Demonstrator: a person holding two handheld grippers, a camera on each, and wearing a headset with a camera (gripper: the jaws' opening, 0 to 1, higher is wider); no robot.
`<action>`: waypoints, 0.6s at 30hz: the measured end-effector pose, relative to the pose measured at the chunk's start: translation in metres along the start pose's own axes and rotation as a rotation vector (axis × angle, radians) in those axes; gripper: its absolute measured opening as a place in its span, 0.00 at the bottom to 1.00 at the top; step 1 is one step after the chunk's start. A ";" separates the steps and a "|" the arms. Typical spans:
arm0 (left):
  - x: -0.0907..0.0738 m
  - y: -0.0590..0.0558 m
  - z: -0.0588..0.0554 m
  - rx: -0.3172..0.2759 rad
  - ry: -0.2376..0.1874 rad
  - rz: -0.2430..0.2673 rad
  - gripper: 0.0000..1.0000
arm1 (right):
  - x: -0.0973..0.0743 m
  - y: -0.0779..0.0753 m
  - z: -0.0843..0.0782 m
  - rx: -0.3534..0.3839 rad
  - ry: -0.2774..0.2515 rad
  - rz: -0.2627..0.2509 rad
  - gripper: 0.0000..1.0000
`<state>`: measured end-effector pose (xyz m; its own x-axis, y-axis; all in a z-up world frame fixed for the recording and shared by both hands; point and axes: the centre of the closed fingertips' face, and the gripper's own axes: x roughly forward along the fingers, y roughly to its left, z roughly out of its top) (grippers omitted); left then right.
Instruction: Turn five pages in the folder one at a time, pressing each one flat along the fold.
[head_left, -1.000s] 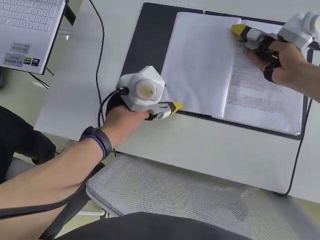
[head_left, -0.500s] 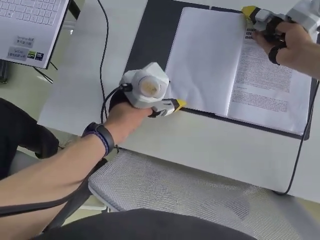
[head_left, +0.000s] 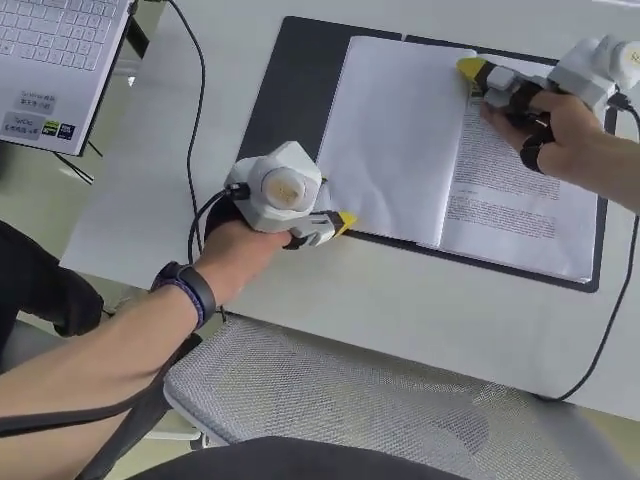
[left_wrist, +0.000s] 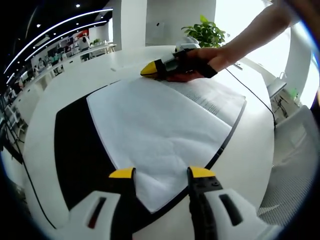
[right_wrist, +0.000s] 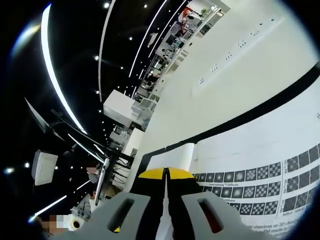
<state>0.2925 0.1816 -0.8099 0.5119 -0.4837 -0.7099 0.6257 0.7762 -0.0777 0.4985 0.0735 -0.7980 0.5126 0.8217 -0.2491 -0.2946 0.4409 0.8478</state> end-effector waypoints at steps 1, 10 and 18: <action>0.000 0.000 0.000 0.001 0.001 -0.001 0.40 | -0.002 0.002 -0.004 -0.006 0.009 0.009 0.00; 0.000 -0.002 0.000 0.007 0.003 -0.006 0.41 | -0.019 0.013 -0.032 -0.032 0.055 0.049 0.00; -0.001 -0.003 0.000 0.008 0.002 -0.008 0.42 | -0.035 0.030 -0.059 -0.047 0.090 0.082 0.00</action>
<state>0.2897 0.1798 -0.8090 0.5056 -0.4887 -0.7110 0.6342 0.7693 -0.0778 0.4242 0.0789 -0.7909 0.4115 0.8838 -0.2228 -0.3712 0.3858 0.8446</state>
